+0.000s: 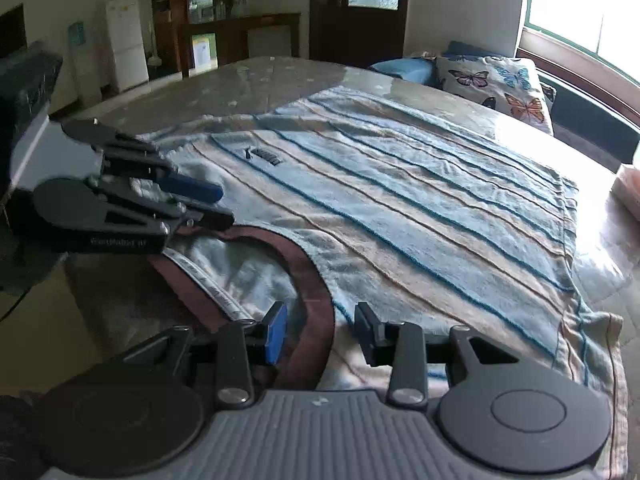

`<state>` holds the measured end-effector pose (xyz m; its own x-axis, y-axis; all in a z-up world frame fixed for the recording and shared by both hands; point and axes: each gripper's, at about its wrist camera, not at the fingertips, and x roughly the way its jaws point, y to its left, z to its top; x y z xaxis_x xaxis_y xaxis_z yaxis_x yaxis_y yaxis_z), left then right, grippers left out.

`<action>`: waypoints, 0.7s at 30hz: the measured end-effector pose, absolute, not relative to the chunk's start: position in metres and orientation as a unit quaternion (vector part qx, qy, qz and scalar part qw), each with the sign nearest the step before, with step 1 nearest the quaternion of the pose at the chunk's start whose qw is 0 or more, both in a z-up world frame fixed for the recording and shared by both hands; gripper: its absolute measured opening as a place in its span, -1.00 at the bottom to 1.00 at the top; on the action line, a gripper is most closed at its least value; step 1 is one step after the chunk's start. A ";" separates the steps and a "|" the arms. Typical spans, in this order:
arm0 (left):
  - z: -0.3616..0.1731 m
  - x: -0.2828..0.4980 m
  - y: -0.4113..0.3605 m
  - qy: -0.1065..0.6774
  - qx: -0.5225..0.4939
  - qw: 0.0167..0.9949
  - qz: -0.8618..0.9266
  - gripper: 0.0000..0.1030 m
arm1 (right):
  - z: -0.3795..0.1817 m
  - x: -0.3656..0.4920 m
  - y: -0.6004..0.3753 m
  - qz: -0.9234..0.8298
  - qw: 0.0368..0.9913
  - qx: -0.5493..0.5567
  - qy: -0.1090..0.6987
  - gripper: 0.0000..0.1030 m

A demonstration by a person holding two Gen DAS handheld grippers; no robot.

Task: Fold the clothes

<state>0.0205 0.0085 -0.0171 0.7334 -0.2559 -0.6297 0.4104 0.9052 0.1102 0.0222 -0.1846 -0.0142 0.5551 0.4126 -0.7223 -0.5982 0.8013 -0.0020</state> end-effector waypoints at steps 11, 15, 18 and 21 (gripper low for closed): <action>0.007 0.021 -0.007 0.296 0.114 0.930 -0.185 -0.12 | -0.014 -0.004 -0.192 0.302 0.870 -0.096 0.378 -0.27; 0.013 0.026 -0.027 0.286 0.113 0.929 -0.205 -0.06 | -0.009 -0.012 -0.199 0.301 0.870 -0.087 0.381 -0.26; 0.012 0.031 -0.042 0.285 0.110 0.927 -0.218 -0.04 | -0.007 -0.018 -0.206 0.299 0.869 -0.088 0.383 -0.25; 0.007 0.034 -0.057 0.289 0.111 0.922 -0.234 -0.04 | 0.002 -0.021 -0.222 0.284 0.880 -0.068 0.374 -0.25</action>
<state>0.0344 -0.0570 0.0074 0.7242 -0.3665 -0.5841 0.4947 0.8662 0.0698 -0.0210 -0.2217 0.0024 0.5586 0.4487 -0.6976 -0.5512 0.8293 0.0921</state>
